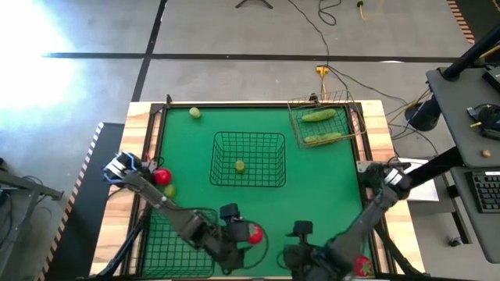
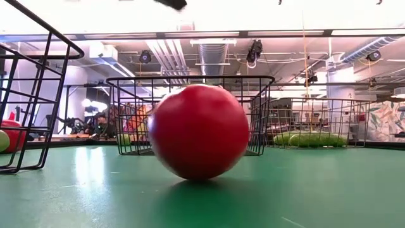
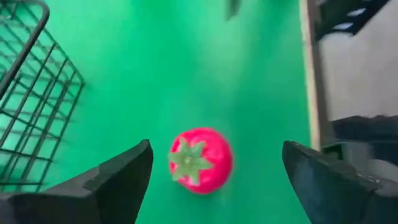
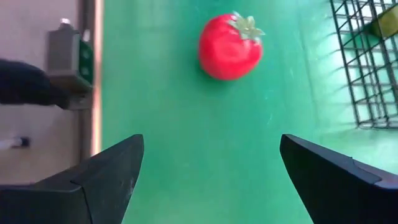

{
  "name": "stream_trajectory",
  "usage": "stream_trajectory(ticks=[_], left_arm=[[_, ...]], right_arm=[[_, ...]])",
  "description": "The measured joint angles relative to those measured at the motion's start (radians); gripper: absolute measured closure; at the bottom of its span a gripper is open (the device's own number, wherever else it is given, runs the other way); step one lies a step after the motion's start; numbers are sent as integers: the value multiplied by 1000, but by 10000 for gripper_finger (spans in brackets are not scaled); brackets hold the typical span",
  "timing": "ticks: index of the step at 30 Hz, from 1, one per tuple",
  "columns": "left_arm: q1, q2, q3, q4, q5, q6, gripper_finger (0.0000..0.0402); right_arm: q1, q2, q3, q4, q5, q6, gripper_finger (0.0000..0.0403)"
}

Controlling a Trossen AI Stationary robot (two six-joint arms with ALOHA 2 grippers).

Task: Sort produce into baskets
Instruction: Put the top right red tomato into the bottom black wire basket

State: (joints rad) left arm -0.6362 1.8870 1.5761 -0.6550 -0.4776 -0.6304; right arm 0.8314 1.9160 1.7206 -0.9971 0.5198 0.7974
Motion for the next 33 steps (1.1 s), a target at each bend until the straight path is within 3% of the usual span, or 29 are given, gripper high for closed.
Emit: stream_trajectory(ticks=[14, 26, 33], left_arm=[[105, 157, 0, 95, 185, 89, 60], [100, 244, 1, 159, 187, 124, 60], [99, 261, 2, 171, 119, 142, 61]], right_arm=[[77, 0, -52, 6, 67, 173, 33], [76, 0, -90, 8, 78, 174, 33], [76, 0, -102, 9, 84, 179, 33]])
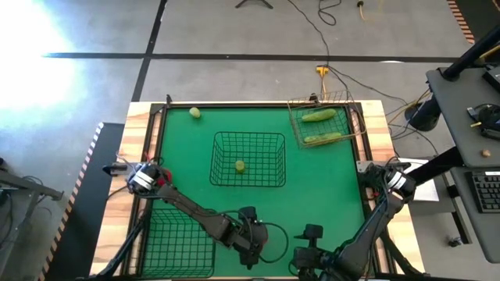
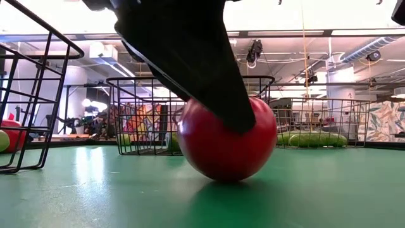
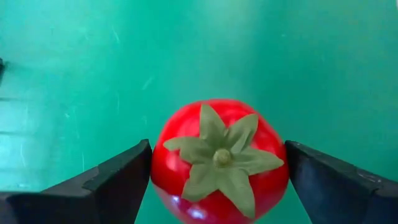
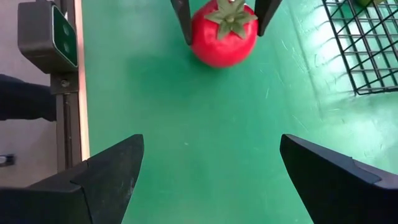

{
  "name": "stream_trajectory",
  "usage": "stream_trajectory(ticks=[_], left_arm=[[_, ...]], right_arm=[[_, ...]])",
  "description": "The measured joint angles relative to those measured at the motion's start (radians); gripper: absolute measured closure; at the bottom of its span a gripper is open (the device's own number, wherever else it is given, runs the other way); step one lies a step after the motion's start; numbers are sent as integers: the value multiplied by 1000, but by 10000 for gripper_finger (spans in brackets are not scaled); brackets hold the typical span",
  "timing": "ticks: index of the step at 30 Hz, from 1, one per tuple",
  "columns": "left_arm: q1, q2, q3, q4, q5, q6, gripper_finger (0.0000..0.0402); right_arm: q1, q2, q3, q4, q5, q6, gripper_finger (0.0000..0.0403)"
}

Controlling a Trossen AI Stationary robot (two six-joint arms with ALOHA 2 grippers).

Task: Sort produce into baskets
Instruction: Put the top right red tomato into the bottom black wire basket

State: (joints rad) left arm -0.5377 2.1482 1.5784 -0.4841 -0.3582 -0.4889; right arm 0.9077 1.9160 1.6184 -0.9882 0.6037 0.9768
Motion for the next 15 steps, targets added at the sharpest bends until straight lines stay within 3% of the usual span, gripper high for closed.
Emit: stream_trajectory(ticks=[11, 15], left_arm=[[-20, 11, 1, 38, -23, 18, 115], [-75, -39, 54, -88, -92, 21, 122]], right_arm=[[0, 0, 3, 2, 0, 0, 33], [0, -1, 7, 2, 0, -5, 33]])
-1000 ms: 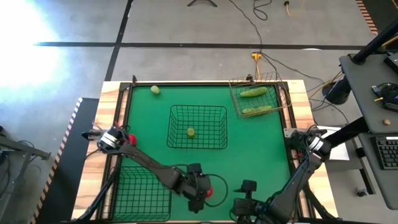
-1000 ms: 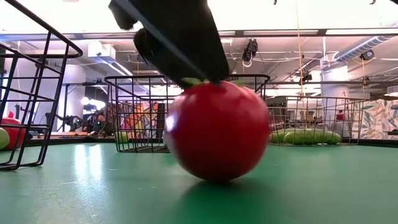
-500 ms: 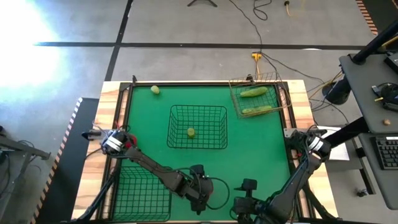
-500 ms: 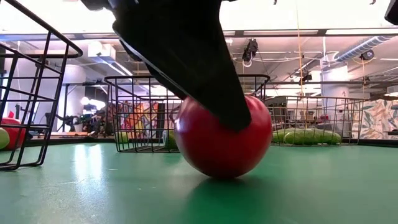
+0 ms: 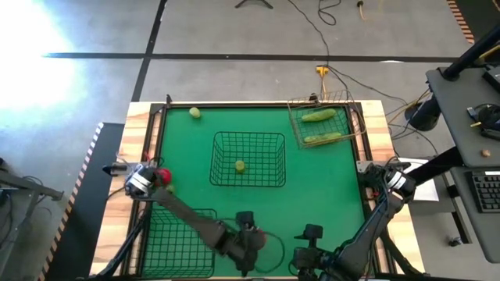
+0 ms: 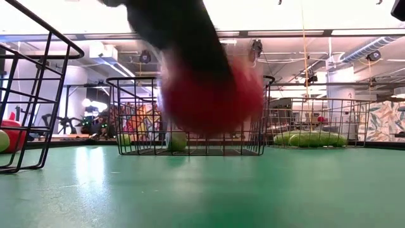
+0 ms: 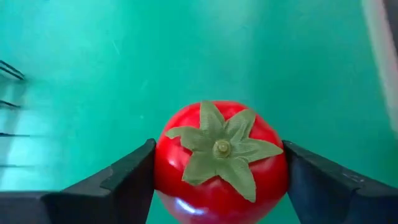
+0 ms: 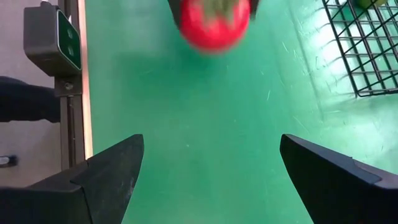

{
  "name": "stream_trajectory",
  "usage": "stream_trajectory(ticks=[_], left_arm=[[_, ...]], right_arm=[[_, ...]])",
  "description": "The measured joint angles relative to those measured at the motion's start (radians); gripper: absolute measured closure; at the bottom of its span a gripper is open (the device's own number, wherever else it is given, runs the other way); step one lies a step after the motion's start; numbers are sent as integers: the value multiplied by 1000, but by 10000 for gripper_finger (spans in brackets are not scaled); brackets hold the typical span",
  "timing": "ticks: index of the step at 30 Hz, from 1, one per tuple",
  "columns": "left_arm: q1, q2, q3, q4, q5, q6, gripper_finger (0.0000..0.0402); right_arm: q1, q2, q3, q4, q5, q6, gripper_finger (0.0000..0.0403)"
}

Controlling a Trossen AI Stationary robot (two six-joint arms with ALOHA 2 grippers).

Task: Sort produce into baskets
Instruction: Put the top right red tomato into the bottom black wire basket

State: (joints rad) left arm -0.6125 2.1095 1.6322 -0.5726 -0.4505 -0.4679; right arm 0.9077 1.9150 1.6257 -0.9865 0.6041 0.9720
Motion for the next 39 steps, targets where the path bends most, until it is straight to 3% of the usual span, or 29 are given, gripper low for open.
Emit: stream_trajectory(ticks=[4, 8, 12, 15, 20, 24, 28, 34, 39], left_arm=[[-83, -103, 139, -215, -138, -28, 124], [-177, -168, 224, -418, -197, -118, 125], [-275, -251, 231, -625, -217, -336, 126], [-348, -284, 163, -739, -175, -540, 126], [-417, -368, -57, -730, -38, -851, 126], [-421, -396, -262, -639, 67, -1088, 126], [-421, -407, -391, -491, 136, -1272, 123], [-430, -401, -458, -428, 153, -1499, 122], [-439, -381, -483, -405, 173, -1572, 115]], right_arm=[[-3, -11, 0, -3, 0, -5, 33], [-9, -21, 2, -3, 2, -15, 33], [-14, -22, 2, -2, 8, -22, 33], [-15, -22, 2, 1, 10, -22, 33], [-18, -22, 2, 1, 10, 21, 33], [-29, -22, 2, 0, -5, 84, 33], [-33, -22, 2, 0, -43, 130, 33], [-33, -22, 2, -1, -66, 188, 33], [-12, -22, 2, -13, -123, 196, 33]])
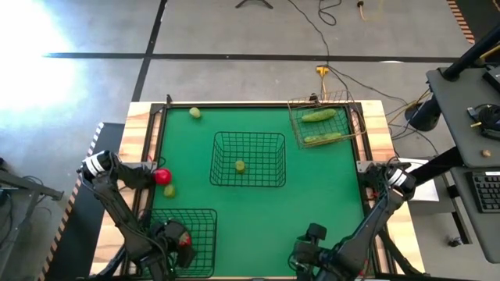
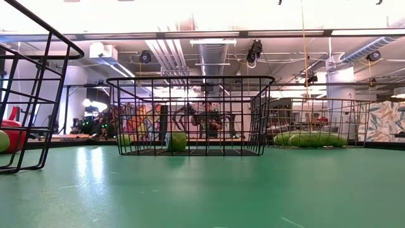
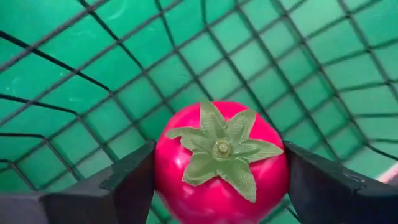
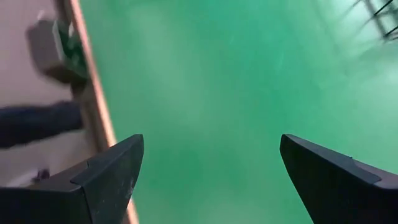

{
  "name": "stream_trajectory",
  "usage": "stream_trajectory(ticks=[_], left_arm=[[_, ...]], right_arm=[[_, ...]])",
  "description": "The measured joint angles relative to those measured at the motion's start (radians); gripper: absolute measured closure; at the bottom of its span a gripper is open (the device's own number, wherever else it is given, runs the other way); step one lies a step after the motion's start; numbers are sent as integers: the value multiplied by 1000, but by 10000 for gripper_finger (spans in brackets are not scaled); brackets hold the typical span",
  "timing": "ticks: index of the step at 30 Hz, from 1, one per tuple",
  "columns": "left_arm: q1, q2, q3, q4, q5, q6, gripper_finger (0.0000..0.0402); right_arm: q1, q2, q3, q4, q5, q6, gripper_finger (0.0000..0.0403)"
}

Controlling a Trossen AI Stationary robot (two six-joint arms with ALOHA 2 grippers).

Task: Sort produce into baskets
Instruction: Put the top right red tomato into the bottom black wire basket, then put the right red tomato into the bottom black wire basket

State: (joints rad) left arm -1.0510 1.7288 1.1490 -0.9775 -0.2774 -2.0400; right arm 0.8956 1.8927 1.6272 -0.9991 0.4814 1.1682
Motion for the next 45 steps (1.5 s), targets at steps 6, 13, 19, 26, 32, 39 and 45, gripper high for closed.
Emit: stream_trajectory(ticks=[6, 13, 19, 26, 32, 39, 45], left_arm=[[1, 26, -4, 1, 1, -1, 73], [0, 2, 89, -179, 15, 41, 30], [0, 1, 228, -334, -62, 90, 22], [7, 1, 266, -384, -101, 139, 21], [33, 1, 318, -384, -201, 336, 24], [102, 1, 395, -327, -294, 577, 24], [161, 1, 395, -94, -361, 855, 25]], right_arm=[[21, -1, 2, -61, -233, 4, 33], [24, -3, 16, -330, -502, 91, 33], [45, -1, -21, -343, -696, 100, 33], [61, 1, -76, -342, -796, 160, 33], [73, 2, -84, -342, -811, 195, 33], [102, 2, -83, -336, -875, 230, 33], [135, 2, -94, -321, -871, 303, 33]])
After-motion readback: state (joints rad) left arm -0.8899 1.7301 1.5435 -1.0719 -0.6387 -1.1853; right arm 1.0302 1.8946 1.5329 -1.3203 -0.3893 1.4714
